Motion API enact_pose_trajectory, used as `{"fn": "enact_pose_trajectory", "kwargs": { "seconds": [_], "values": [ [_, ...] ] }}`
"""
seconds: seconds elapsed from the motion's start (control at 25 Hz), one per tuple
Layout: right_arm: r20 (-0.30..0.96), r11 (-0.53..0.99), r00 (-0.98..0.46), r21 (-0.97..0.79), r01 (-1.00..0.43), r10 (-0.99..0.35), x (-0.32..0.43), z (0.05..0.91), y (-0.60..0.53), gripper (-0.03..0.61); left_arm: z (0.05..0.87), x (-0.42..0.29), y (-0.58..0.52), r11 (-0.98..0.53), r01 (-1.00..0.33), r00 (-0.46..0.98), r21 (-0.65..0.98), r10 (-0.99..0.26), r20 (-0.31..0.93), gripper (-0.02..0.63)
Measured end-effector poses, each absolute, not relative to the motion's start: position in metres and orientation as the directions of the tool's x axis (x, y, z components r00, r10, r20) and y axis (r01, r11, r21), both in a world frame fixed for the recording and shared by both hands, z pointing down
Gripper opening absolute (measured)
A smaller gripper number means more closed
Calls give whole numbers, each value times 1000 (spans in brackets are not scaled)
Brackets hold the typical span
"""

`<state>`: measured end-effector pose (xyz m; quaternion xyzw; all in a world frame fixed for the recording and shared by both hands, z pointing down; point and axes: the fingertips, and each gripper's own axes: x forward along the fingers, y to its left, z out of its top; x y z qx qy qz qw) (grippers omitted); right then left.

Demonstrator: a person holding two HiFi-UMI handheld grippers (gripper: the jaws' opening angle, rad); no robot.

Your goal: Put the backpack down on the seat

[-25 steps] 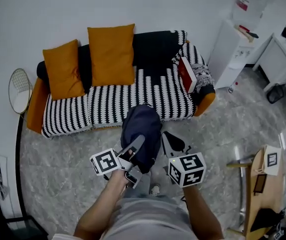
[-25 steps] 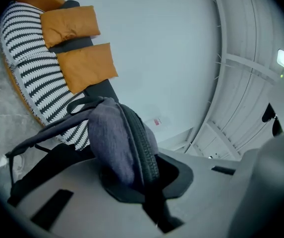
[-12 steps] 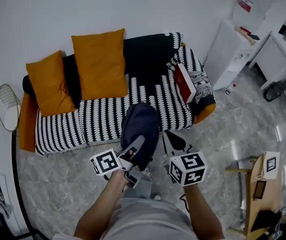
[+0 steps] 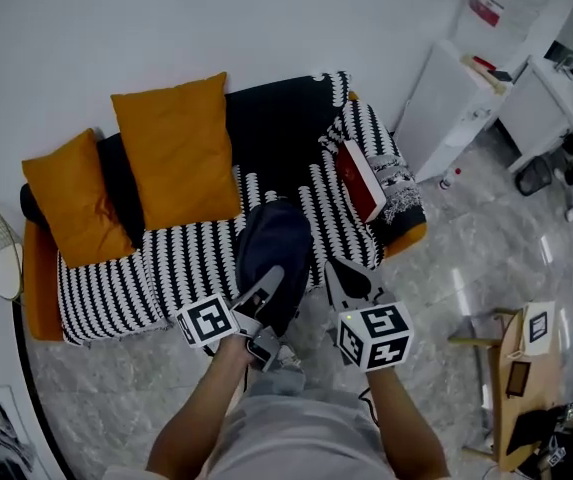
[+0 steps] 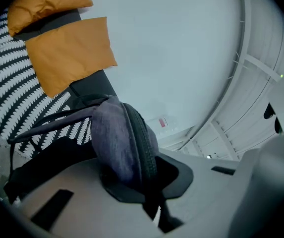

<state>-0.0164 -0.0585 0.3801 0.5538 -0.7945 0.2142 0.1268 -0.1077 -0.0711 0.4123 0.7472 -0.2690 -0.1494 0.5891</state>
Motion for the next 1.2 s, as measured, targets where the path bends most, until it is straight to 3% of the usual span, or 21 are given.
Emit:
{"fn": "enact_pose_trajectory", "kwargs": {
  "seconds": [0.56,1.2],
  "values": [
    [465,250,-307,-180,-951,-831,15,395,-126,2,441,-86,-155,-147,-228,817,962,-567,107,21],
    [504,382,-461,-258,-887,-730,82,458,-236,2,502,-31,-258,-82,-325,715,942,-673,188,21]
  ]
}}
